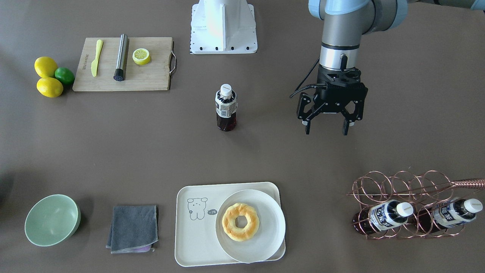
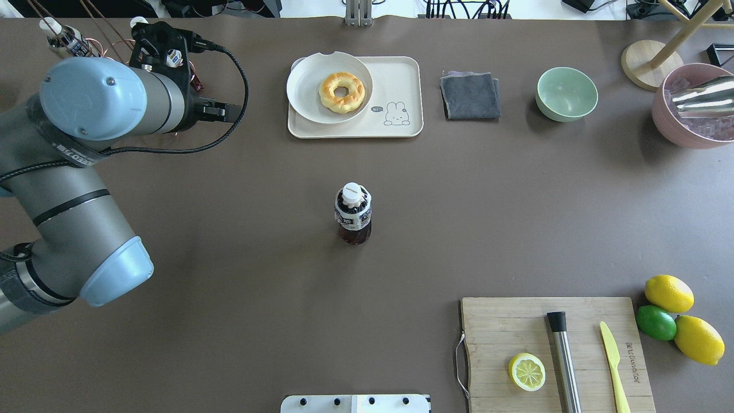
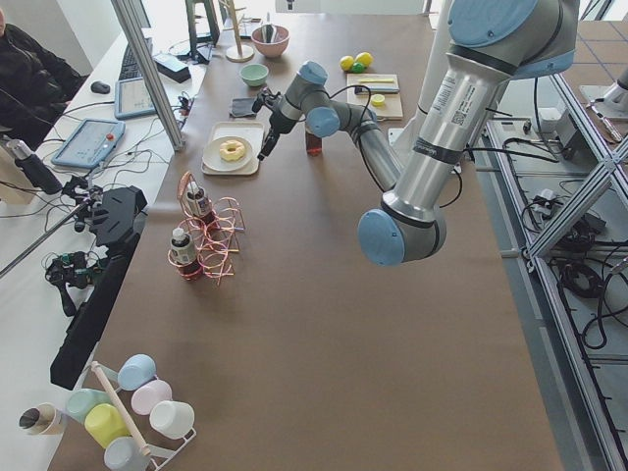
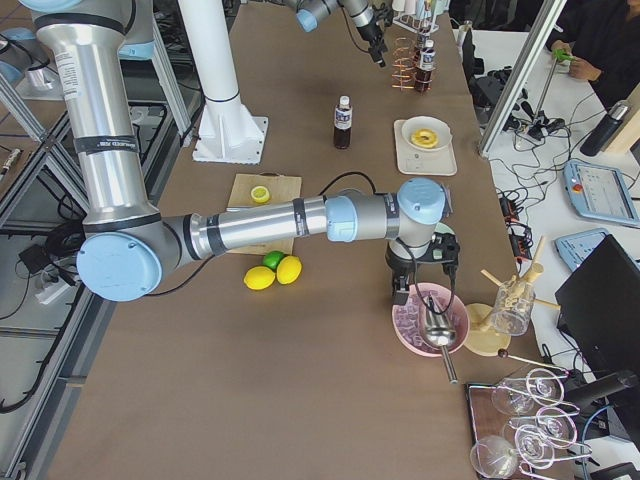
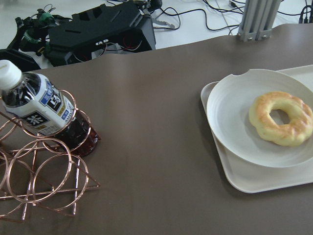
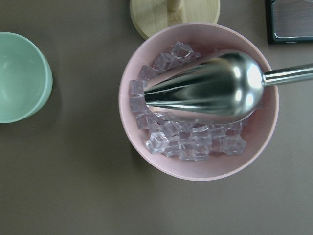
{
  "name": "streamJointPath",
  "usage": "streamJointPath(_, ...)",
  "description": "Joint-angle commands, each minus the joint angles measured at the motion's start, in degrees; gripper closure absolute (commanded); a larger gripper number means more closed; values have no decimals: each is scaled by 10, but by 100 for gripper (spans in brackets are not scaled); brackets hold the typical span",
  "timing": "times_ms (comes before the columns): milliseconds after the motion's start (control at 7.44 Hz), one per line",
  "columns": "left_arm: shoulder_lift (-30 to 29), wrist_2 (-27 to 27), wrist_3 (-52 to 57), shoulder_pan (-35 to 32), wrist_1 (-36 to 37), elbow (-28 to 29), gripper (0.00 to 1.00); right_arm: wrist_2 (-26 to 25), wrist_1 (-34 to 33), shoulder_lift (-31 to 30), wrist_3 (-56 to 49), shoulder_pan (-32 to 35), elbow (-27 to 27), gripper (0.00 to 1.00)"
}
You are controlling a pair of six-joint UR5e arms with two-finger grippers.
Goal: Place tea on tray
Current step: 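Open the left gripper and withdraw it toward the rack while the right arm moves in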
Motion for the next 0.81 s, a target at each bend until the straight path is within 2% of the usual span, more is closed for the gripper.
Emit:
streamJointPath(0,81,-38,7,-38,-26,-16,3,-2,-3,53,127,-76,52,0)
streamJointPath(269,149,-145,32,-131,-17,-6,3,-6,-3,90,270,-149,110,0)
streamJointPath(537,213,-228,209,-233,-16,-1,3,-26,-4,115,398,-223,172,0)
streamJointPath(672,221,-263,244,-274,-16,19,3,-38,-33,141,448,-254,188,0)
